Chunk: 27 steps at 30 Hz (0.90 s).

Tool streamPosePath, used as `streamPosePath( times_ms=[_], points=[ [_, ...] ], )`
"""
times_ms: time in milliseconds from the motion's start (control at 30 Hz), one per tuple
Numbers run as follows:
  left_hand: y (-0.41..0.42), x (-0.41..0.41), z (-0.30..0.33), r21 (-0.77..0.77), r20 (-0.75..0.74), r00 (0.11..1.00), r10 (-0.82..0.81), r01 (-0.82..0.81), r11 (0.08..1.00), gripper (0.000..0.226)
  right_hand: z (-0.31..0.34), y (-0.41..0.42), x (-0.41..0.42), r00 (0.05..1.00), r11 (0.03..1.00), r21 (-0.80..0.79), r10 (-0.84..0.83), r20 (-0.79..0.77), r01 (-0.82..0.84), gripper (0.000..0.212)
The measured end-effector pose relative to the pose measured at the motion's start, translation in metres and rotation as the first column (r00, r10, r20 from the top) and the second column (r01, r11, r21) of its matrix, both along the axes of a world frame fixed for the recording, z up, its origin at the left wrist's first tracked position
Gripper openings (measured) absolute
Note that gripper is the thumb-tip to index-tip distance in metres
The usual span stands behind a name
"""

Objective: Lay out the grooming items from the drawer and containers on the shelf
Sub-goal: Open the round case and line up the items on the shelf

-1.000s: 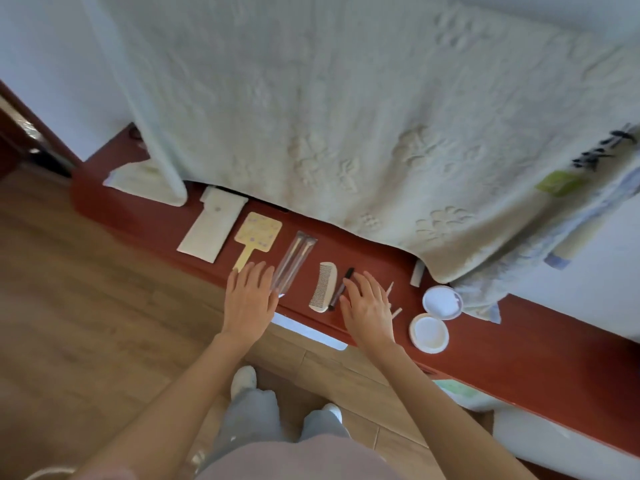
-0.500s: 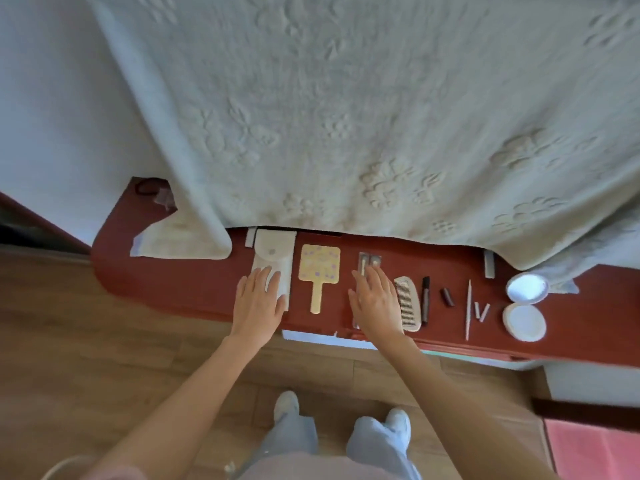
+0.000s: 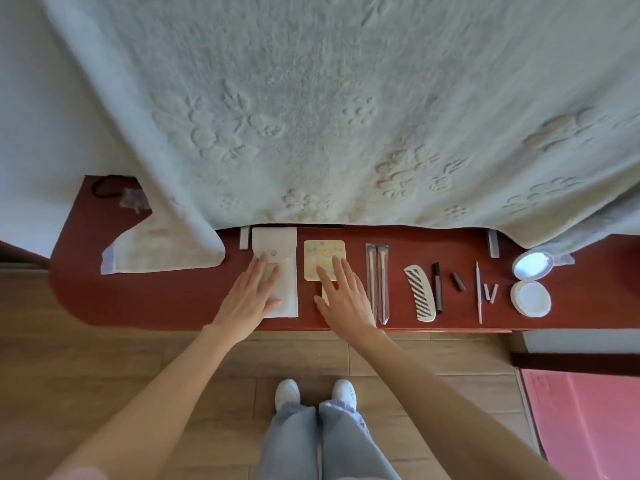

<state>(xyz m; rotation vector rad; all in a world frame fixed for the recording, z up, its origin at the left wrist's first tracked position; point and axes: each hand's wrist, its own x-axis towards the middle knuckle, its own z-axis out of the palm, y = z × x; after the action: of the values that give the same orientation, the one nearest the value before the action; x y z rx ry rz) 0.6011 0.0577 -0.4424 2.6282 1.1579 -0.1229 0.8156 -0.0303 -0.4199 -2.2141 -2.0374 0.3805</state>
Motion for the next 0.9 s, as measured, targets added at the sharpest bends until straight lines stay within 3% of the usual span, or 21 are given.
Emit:
streamPosePath(
  times_ms=[267, 900],
  points=[
    [0.003, -0.002, -0.007, 0.109, -0.003, 0.999, -0.04, 0.04, 0.993, 0.074, -0.018, 0.016, -0.008, 0.997, 0.997, -0.077, 0.003, 0.082, 0.003, 0.057],
    [-0.01, 0.01, -0.007, 0.116, 0.034, 0.995, -0.092, 0.088, 0.989, 0.086, -0.025, -0.003, 0.011, 0.991, 0.997, -0.071, 0.023, 0.131, -0.013, 0.052]
  ],
)
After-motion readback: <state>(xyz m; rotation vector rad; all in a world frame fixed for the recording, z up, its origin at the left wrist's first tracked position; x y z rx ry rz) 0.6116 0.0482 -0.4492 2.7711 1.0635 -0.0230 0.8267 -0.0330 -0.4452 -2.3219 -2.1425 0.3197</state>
